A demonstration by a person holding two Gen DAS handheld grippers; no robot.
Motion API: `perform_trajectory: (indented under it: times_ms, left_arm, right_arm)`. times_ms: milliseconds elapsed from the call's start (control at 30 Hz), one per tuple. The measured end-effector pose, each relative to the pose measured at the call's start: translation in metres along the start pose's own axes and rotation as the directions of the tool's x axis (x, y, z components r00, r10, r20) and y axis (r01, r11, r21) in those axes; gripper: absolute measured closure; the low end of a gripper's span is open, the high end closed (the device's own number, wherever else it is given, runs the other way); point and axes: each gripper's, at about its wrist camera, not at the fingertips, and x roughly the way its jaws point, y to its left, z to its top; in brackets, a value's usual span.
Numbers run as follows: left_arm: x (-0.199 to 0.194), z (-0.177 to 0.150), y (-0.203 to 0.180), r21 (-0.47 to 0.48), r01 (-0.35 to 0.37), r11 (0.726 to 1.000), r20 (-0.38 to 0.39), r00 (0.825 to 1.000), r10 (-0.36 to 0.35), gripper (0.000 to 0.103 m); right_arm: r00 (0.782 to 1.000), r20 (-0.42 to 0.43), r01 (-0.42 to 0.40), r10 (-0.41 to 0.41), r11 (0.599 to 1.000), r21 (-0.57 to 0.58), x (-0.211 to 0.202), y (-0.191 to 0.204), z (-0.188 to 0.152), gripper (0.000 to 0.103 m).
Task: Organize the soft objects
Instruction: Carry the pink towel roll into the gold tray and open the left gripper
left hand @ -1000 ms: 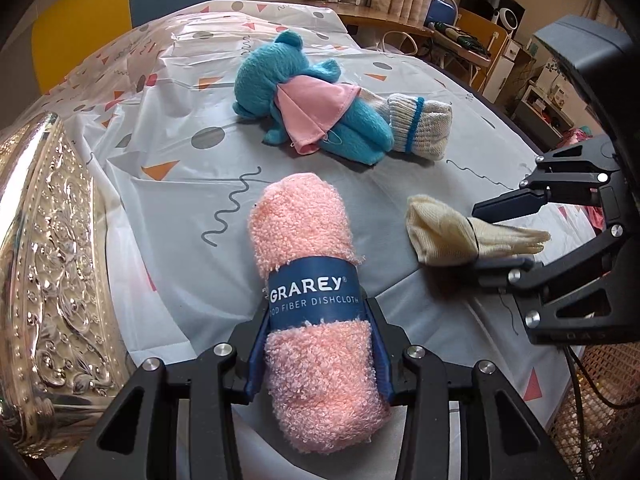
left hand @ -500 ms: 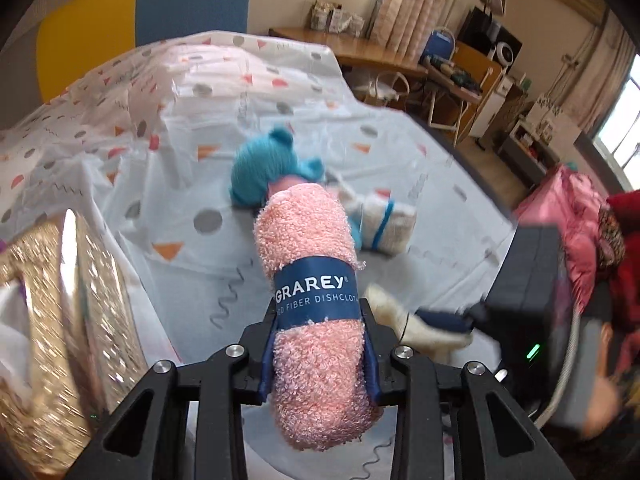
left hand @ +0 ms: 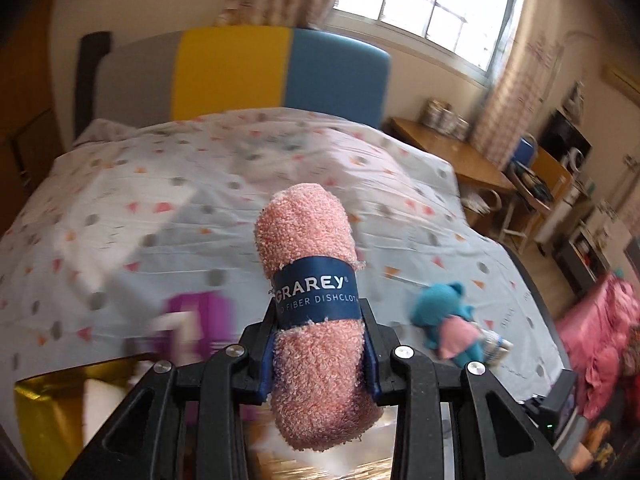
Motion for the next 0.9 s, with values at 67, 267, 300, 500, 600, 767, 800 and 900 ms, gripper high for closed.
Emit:
perform_trajectory:
  times_ms: [67, 267, 300, 500, 600, 767, 800, 900]
  left_arm:
    - [-0.01, -0.006, 0.038, -0.043, -0.042, 0.998, 0.004, 0.999, 0.042, 0.068]
    - [-0.037, -0.058, 0.142, -0.193, -0.14, 0.971, -0.058, 0.99, 0.131, 0.068]
    - [-0.041, -0.069, 0.154, -0.213, -0.15, 0.965, -0.069, 0.988, 0.138, 0.068]
    - [-0.058, -0.13, 0.217, -0.318, -0.193, 0.928, -0.14, 0.978, 0.155, 0.068]
    - [-0.05, -0.155, 0.239, -0.357, -0.221, 0.908, -0.193, 0.968, 0.16, 0.068]
    - [-0.026, -0.174, 0.251, -0.378, -0.23, 0.897, -0.253, 0.957, 0.139, 0.065]
    - [-0.023, -0.175, 0.253, -0.382, -0.239, 0.893, -0.252, 0.956, 0.149, 0.063]
    - [-0.017, -0.172, 0.252, -0.363, -0.257, 0.896, -0.222, 0.957, 0.185, 0.055]
  right_arm:
    - [1.0, 0.006, 0.015, -0.015, 1.0, -0.014, 0.0, 0.003, -0.001, 0.06]
    - [0.999, 0.031, 0.044, -0.043, 0.998, -0.052, -0.002, 0.01, -0.003, 0.061]
    - [0.999, 0.033, 0.045, -0.043, 0.998, -0.054, -0.002, 0.01, -0.003, 0.061]
    - [0.999, 0.039, 0.04, -0.038, 0.998, -0.048, -0.004, 0.011, -0.004, 0.061]
    - [0.998, 0.04, 0.04, -0.038, 0.998, -0.045, -0.002, 0.01, -0.003, 0.061]
    - [0.998, 0.04, 0.046, -0.045, 0.998, -0.031, -0.001, 0.009, -0.002, 0.061]
    - [0.998, 0.04, 0.048, -0.047, 0.998, -0.027, -0.002, 0.009, -0.002, 0.061]
    - [0.998, 0.04, 0.058, -0.057, 0.998, -0.019, -0.002, 0.011, -0.002, 0.061]
